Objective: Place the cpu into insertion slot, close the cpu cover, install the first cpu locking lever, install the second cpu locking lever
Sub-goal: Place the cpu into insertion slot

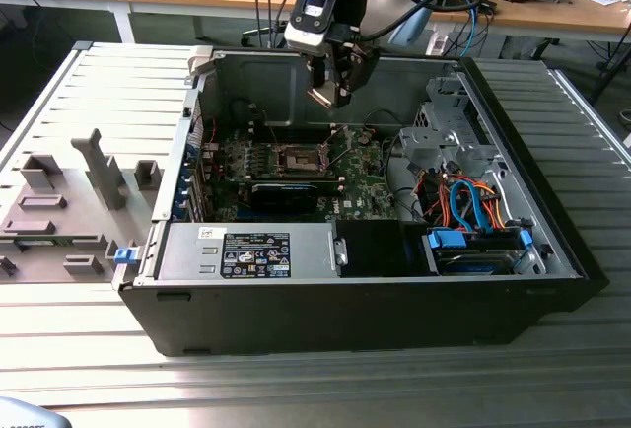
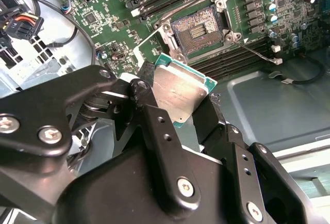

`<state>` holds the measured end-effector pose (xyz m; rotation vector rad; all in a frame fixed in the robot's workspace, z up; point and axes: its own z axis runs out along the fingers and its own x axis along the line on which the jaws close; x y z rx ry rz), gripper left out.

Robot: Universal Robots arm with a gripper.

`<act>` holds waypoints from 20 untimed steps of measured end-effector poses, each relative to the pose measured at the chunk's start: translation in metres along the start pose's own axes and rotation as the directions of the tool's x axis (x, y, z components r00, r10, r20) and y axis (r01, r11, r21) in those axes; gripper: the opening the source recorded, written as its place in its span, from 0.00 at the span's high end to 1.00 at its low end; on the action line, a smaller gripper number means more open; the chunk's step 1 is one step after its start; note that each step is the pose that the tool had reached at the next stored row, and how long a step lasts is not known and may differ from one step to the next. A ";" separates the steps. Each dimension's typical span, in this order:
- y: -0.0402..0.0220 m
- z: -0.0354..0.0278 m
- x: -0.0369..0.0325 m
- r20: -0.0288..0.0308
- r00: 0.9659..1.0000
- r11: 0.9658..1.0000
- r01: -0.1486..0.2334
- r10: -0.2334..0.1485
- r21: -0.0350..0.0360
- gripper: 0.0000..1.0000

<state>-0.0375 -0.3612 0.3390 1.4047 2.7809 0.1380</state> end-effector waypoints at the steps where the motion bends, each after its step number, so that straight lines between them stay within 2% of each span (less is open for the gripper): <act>1: 0.0000 0.0000 0.0000 0.000 1.000 1.000 -0.003 0.003 0.000 0.45; 20: -0.0001 0.0002 -0.0002 0.004 0.999 0.999 -0.047 0.047 -0.001 0.45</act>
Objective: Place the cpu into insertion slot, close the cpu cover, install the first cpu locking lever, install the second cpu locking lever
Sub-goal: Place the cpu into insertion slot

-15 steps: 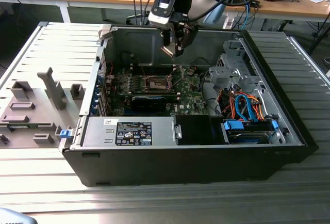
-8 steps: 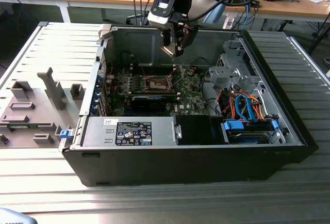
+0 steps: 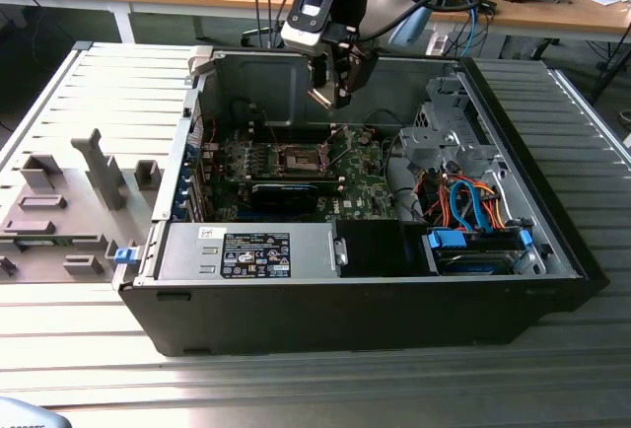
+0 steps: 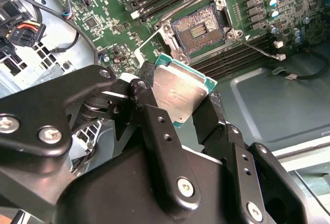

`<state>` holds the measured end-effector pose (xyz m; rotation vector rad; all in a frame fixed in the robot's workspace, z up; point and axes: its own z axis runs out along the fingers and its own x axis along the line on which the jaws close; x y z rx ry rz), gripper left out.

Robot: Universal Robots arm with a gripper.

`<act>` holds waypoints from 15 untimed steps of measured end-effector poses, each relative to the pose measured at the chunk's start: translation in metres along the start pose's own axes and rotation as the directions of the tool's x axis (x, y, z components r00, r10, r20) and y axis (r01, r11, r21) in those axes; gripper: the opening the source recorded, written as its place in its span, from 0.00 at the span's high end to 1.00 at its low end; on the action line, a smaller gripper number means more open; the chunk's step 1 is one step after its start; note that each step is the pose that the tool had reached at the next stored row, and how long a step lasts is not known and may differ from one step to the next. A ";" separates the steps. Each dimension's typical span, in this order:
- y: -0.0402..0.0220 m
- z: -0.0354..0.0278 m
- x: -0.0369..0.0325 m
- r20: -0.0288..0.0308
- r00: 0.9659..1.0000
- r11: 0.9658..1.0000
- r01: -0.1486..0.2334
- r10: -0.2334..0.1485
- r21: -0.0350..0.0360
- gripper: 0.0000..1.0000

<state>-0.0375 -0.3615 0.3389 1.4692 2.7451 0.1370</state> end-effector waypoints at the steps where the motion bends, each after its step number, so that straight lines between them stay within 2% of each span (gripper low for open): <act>1: 0.0000 0.0000 0.0000 0.000 1.000 1.000 -0.002 0.002 0.000 0.45; 15: -0.0001 0.0000 -0.0001 0.003 1.000 1.000 -0.031 0.031 -0.001 0.45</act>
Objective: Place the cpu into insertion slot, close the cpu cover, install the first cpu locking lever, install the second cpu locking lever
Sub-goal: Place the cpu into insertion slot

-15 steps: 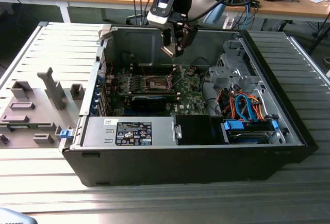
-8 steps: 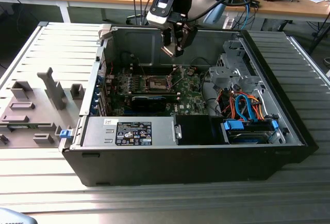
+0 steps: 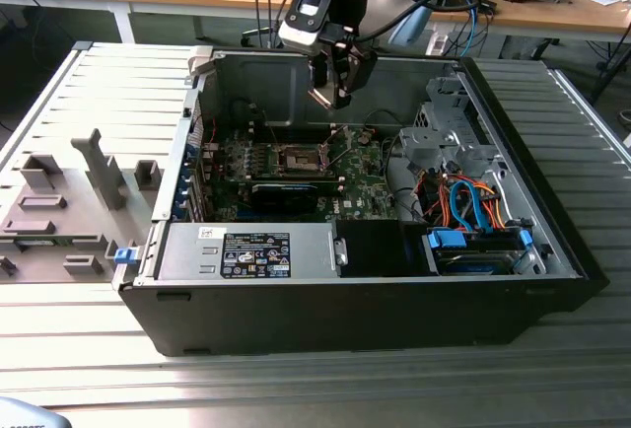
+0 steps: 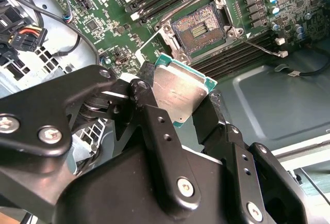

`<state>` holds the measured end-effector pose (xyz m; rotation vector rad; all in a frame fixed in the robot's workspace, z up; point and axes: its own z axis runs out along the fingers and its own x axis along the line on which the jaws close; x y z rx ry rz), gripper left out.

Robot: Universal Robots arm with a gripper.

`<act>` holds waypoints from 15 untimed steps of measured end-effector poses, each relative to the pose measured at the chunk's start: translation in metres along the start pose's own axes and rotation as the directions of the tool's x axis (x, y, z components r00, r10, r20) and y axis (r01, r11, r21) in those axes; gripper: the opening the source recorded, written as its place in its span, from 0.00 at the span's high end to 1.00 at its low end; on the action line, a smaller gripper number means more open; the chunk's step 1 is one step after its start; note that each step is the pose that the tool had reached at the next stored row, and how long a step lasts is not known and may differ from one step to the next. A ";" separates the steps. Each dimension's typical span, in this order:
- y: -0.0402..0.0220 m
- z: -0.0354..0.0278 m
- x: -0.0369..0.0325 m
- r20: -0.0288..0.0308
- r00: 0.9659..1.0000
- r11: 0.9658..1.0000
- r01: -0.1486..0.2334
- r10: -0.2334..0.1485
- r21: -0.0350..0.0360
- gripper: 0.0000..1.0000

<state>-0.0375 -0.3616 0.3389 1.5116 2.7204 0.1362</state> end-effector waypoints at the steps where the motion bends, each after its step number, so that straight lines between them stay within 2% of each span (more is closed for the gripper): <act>1: 0.0000 0.0000 0.0000 0.000 1.000 1.000 -0.001 0.001 0.000 0.45; 15: -0.0001 0.0000 -0.0001 0.003 0.999 0.999 -0.034 0.034 -0.001 0.45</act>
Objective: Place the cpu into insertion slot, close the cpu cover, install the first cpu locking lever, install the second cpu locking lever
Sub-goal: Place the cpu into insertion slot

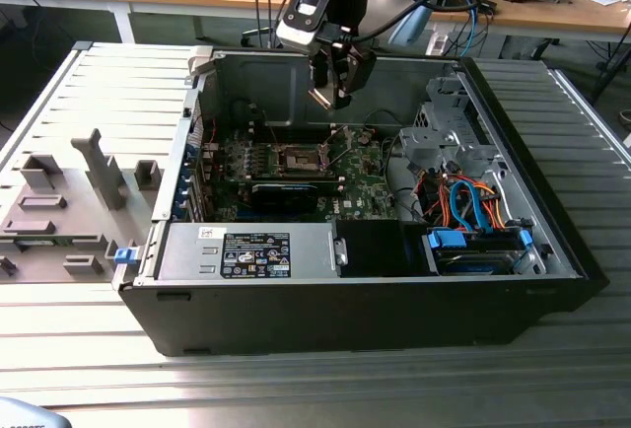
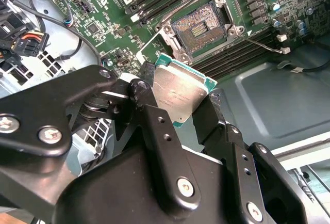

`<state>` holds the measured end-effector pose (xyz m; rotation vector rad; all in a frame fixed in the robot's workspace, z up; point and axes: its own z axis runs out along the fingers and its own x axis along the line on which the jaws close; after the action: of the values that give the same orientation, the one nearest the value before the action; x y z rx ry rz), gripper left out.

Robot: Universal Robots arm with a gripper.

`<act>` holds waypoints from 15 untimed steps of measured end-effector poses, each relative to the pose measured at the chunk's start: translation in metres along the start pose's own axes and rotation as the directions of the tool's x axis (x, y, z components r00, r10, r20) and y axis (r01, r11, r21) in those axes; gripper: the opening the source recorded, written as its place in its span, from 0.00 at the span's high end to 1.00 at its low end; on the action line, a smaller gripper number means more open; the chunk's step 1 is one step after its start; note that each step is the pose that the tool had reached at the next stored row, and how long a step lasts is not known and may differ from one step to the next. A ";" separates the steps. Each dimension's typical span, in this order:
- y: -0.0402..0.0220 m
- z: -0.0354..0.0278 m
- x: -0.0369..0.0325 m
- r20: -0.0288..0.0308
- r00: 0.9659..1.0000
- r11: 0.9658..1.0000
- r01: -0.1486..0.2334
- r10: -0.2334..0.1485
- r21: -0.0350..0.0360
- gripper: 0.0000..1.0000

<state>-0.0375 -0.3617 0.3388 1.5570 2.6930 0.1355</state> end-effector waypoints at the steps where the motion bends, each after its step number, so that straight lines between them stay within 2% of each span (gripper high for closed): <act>1: 0.0000 0.0000 0.0000 0.000 1.000 1.000 -0.002 0.002 0.000 0.45; 15: -0.0001 0.0000 -0.0001 0.003 1.000 1.000 -0.031 0.031 -0.001 0.45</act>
<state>-0.0375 -0.3619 0.3388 1.5981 2.6673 0.1347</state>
